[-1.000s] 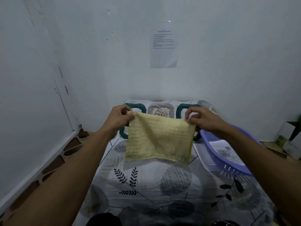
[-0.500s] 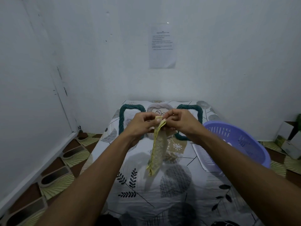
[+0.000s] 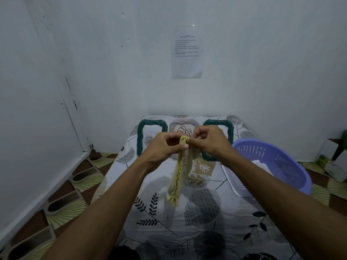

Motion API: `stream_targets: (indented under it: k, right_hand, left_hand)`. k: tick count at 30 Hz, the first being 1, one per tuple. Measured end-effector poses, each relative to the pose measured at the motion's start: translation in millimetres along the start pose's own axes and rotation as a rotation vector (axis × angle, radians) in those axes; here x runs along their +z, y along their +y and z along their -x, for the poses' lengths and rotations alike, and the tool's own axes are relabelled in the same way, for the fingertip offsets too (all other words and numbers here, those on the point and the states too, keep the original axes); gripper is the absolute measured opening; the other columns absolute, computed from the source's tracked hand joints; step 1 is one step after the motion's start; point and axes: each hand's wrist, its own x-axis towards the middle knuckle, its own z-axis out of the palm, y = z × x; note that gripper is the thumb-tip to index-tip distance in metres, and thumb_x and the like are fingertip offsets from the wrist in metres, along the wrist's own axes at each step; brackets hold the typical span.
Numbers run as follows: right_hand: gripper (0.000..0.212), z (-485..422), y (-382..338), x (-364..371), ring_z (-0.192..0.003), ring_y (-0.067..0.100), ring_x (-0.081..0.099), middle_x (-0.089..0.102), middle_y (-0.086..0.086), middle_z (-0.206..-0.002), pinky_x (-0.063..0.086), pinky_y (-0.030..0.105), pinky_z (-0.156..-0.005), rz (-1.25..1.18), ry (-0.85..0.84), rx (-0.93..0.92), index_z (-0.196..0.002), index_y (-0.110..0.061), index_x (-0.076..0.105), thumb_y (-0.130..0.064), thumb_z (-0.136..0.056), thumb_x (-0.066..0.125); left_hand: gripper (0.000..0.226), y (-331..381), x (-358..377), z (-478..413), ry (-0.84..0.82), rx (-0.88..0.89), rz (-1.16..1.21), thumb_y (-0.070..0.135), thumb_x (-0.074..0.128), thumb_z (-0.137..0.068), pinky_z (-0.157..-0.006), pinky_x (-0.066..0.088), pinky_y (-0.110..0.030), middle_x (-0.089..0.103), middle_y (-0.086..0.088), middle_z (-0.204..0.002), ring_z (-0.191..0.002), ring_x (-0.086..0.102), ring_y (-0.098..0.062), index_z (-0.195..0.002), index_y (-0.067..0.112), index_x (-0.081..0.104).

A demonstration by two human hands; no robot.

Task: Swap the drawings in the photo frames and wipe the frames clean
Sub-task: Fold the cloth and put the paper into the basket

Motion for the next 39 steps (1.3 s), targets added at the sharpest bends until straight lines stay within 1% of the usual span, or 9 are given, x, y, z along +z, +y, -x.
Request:
stream_targets:
  k: [7, 10, 14, 18, 22, 26, 30, 33, 39]
  right_hand:
    - [0.014, -1.9, 29.4, -8.2, -0.101, 0.008, 0.046, 0.050, -0.010, -0.104, 0.039, 0.025, -0.091, 0.234, -0.282, -0.112, -0.092, -0.024, 0.064, -0.018, -0.082, 0.071]
    - [0.019, -3.7, 48.0, -8.3, -0.092, 0.011, 0.059, 0.063, -0.010, -0.099, 0.051, 0.037, -0.088, 0.288, -0.287, -0.096, -0.097, -0.024, 0.066, -0.024, -0.081, 0.075]
    - [0.007, -5.0, 48.7, -13.0, -0.081, 0.005, 0.064, 0.068, -0.009, -0.085, 0.053, 0.025, -0.078, 0.321, -0.319, -0.105, -0.092, -0.018, 0.070, -0.023, -0.087, 0.068]
    - [0.007, -15.0, 38.4, -23.0, -0.074, 0.007, 0.064, 0.067, -0.005, -0.079, 0.052, 0.021, -0.072, 0.294, -0.238, -0.097, -0.081, -0.017, 0.067, -0.022, -0.085, 0.069]
    - [0.019, -23.4, 35.1, -16.4, -0.066, 0.006, 0.059, 0.063, -0.004, -0.074, 0.048, 0.023, -0.065, 0.308, -0.211, -0.101, -0.074, -0.020, 0.057, -0.011, -0.082, 0.071]
    - [0.023, -38.9, 34.9, -14.8, -0.075, 0.017, 0.065, 0.069, 0.003, -0.080, 0.053, 0.031, -0.070, 0.179, -0.029, -0.016, -0.099, -0.016, 0.057, -0.008, -0.083, 0.071]
    - [0.007, -48.5, 26.9, -15.2, -0.081, 0.014, 0.063, 0.068, 0.003, -0.086, 0.048, 0.023, -0.068, 0.056, 0.185, -0.055, -0.092, -0.015, 0.065, -0.012, -0.087, 0.068]
    - [0.004, -33.1, 33.7, -11.3, -0.083, 0.013, 0.059, 0.063, 0.002, -0.087, 0.047, 0.024, -0.072, -0.036, 0.112, -0.069, -0.090, -0.014, 0.057, -0.014, -0.094, 0.058]
    - [0.004, 39.7, 99.1, 17.4, -0.078, 0.019, 0.052, 0.053, 0.017, -0.087, 0.043, 0.036, -0.068, -0.073, -0.198, 0.039, -0.096, -0.017, 0.046, -0.017, -0.100, 0.044]
  left_hand:
    - [0.018, 2.3, -13.2, -0.2, 0.070, -0.018, -0.015, -0.004, 0.059, -0.087, -0.091, 0.054, -0.037, 0.066, -0.016, -0.100, -0.097, 0.065, -0.025, -0.101, 0.003, 0.069]
    - [0.021, 8.5, -23.1, 2.3, 0.059, -0.020, 0.038, -0.009, 0.053, -0.087, -0.087, 0.055, -0.034, 0.063, -0.012, -0.093, -0.088, 0.064, -0.020, -0.096, 0.003, 0.069]
    - [0.019, 6.7, -40.3, 4.1, 0.118, -0.026, -0.135, -0.004, 0.057, -0.087, -0.076, 0.052, -0.029, 0.065, -0.004, -0.084, -0.082, 0.060, -0.013, -0.087, 0.010, 0.070]
    - [0.011, -5.0, -53.3, 0.2, 0.175, -0.005, -0.518, 0.006, 0.060, -0.088, -0.073, 0.052, -0.039, 0.067, -0.010, -0.086, -0.078, 0.058, -0.015, -0.086, 0.011, 0.070]
    - [0.012, -10.8, -48.2, -8.8, 0.214, -0.027, -0.566, 0.005, 0.057, -0.088, -0.069, 0.050, -0.034, 0.065, -0.008, -0.085, -0.075, 0.056, -0.014, -0.086, 0.010, 0.067]
    - [0.011, -10.9, -48.7, -30.2, 0.221, -0.053, -0.498, 0.001, 0.052, -0.090, -0.070, 0.057, -0.038, 0.062, -0.010, -0.081, -0.077, 0.059, -0.020, -0.088, 0.006, 0.062]
    - [0.010, -0.6, -48.2, -49.5, 0.276, 0.057, -0.432, 0.005, 0.047, -0.093, -0.068, 0.051, -0.043, 0.062, -0.014, -0.086, -0.076, 0.054, -0.021, -0.091, 0.011, 0.054]
    - [0.009, -6.7, -40.4, -38.2, 0.256, 0.098, -0.421, 0.011, 0.041, -0.097, -0.066, 0.036, -0.034, 0.054, -0.011, -0.088, -0.078, 0.045, -0.018, -0.094, 0.017, 0.047]
    - [0.015, -87.9, -16.8, 30.6, -0.042, -0.068, -0.361, 0.014, 0.036, -0.101, -0.076, 0.044, -0.029, 0.052, 0.008, -0.091, -0.086, 0.051, -0.011, -0.092, 0.024, 0.041]
